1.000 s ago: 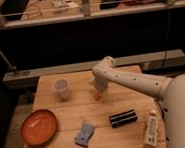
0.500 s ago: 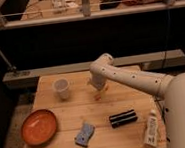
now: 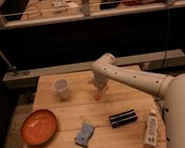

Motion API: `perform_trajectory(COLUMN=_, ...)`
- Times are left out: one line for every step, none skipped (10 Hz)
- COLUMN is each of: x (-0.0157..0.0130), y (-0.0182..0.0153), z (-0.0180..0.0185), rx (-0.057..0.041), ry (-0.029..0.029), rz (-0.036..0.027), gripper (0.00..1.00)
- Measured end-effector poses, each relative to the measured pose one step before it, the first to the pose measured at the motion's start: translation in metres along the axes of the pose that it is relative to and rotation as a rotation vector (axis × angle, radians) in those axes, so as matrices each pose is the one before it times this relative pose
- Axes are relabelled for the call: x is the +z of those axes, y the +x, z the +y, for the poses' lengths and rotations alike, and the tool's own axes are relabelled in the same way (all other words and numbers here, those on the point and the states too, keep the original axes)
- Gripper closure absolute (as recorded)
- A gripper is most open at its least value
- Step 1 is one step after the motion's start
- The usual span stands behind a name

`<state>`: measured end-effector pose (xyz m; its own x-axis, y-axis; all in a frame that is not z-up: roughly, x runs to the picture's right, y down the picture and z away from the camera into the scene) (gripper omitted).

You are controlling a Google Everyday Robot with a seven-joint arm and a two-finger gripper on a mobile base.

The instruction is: Place the pepper in the ceramic cup

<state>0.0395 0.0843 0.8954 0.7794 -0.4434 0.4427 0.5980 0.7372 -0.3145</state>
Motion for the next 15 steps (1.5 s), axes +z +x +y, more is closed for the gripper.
perform_trajectory(x=0.00107, y=0.00046, z=0.00021, rx=-0.01004, ry=-0.00086, rz=-0.00729, gripper=0.2)
perform_trajectory(x=-0.00255, y=0.00336, z=0.00187, rx=-0.00881, ry=-0.00323, rz=-0.00268, gripper=0.2)
perform_trajectory(x=-0.00547, y=0.003, z=0.00196, rx=-0.00588, ry=-0.00355, rz=-0.00332, gripper=0.2)
perform_trajectory(x=-0.00138, y=-0.00177, z=-0.00189, rx=-0.006, ry=-0.00102, rz=-0.00071, gripper=0.2)
perform_trajectory(x=0.00301, y=-0.00312, z=-0.00206, rx=-0.00782, ry=-0.00117, rz=-0.00257, gripper=0.2)
perform_trajectory(x=0.00878, y=0.00082, z=0.00298, rx=-0.0063, ry=-0.00505, rz=-0.00035, gripper=0.2)
perform_trajectory(x=0.0083, y=0.00146, z=0.00372, rx=-0.00753, ry=-0.00615, rz=-0.00313, gripper=0.2)
perform_trajectory(x=0.00417, y=0.0004, z=0.00151, rx=-0.01243, ry=-0.00474, rz=-0.00448, gripper=0.2)
perform_trajectory(x=0.00031, y=-0.00116, z=-0.00063, rx=-0.00944, ry=-0.00191, rz=-0.00391, gripper=0.2)
perform_trajectory(x=-0.00151, y=-0.00058, z=-0.00069, rx=-0.00143, ry=-0.00091, rz=-0.00202, gripper=0.2)
perform_trajectory(x=0.00135, y=0.00022, z=0.0005, rx=0.00065, ry=0.00003, rz=-0.00156, gripper=0.2)
perform_trajectory(x=0.00212, y=0.00058, z=0.00064, rx=0.00052, ry=-0.00013, rz=-0.00045, gripper=0.2)
perform_trajectory(x=0.00225, y=-0.0001, z=0.0002, rx=-0.00295, ry=0.00074, rz=-0.00073, gripper=0.2)
perform_trajectory(x=0.00161, y=0.00073, z=0.00083, rx=-0.00338, ry=-0.00079, rz=-0.00183, gripper=0.2)
perform_trajectory(x=0.00107, y=0.00032, z=0.00072, rx=-0.00132, ry=0.00007, rz=-0.00321, gripper=0.2)
